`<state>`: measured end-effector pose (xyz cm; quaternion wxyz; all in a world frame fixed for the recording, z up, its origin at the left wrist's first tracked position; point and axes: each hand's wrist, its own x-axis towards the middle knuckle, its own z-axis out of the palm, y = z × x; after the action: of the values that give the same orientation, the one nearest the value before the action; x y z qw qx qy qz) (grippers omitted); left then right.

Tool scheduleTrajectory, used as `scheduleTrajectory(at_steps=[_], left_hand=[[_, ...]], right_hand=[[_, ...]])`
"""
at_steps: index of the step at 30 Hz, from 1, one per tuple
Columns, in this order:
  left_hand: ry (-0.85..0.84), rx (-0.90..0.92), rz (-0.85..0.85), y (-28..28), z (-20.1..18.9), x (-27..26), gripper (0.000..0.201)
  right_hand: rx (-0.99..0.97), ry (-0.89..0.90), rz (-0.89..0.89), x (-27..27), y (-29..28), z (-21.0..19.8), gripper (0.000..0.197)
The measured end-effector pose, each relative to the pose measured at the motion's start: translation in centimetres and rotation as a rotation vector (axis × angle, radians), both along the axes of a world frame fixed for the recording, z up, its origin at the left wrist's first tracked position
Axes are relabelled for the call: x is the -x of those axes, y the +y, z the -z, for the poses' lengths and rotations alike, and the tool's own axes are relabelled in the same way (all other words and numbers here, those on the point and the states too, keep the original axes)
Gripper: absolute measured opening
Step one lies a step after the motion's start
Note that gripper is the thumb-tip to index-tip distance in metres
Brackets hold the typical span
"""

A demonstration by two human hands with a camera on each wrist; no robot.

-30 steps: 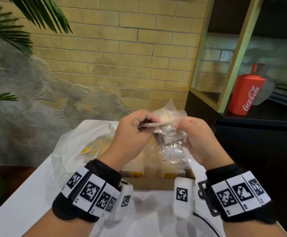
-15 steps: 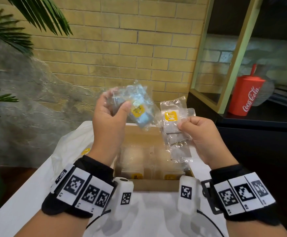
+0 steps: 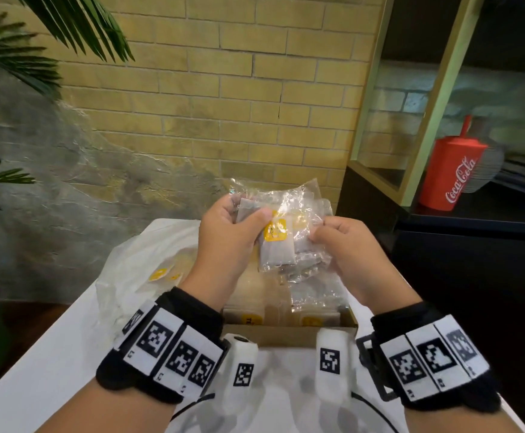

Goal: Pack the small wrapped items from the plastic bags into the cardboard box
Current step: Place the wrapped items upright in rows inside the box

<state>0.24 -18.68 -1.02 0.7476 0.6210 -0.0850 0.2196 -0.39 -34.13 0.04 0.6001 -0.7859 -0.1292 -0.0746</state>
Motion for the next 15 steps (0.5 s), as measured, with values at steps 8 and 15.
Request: scheduleTrajectory(at_steps=[8, 15], left_hand=[[0.021, 0.011, -0.065, -0.2, -0.17, 0.18, 0.024], [0.093, -0.037, -0.006, 0.08, -0.12, 0.35, 0.055]], right_hand=[[0.028, -0.033, -0.047, 0.12, 0.2, 0.38, 0.034], [-0.064, -0.085, 0.042, -0.25, -0.07, 0.43, 0.031]])
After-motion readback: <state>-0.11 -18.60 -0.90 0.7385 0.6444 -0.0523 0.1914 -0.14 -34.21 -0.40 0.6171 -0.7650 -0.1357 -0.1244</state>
